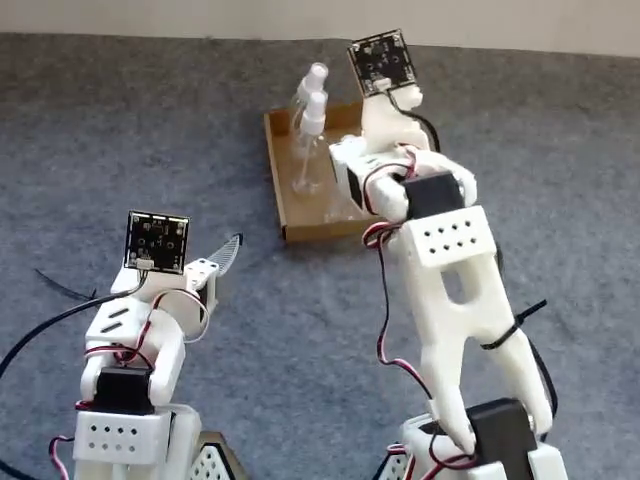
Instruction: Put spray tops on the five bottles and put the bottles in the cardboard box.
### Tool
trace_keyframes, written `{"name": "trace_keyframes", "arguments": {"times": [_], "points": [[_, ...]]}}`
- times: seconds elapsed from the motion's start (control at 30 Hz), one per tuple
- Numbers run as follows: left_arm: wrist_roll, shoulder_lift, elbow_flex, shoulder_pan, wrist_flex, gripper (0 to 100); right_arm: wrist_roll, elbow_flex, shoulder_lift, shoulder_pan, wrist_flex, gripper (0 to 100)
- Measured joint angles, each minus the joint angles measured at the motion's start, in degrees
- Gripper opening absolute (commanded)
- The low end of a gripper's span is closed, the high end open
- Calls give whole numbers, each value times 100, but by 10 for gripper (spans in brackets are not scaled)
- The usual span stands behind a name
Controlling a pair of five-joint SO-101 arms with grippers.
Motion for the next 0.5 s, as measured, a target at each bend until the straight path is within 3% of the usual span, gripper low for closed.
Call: {"name": "trace_keyframes", "arguments": {"times": [0.07,0.23,0.5], "points": [[0,0,0,0,0,214,0,0,-220,44,44,6],[0,-378,0,0,0,72,0,905,-1363,387,53,5],[0,-1837,554,0,800,59,0,3982,-3552,659,-141,5]]}}
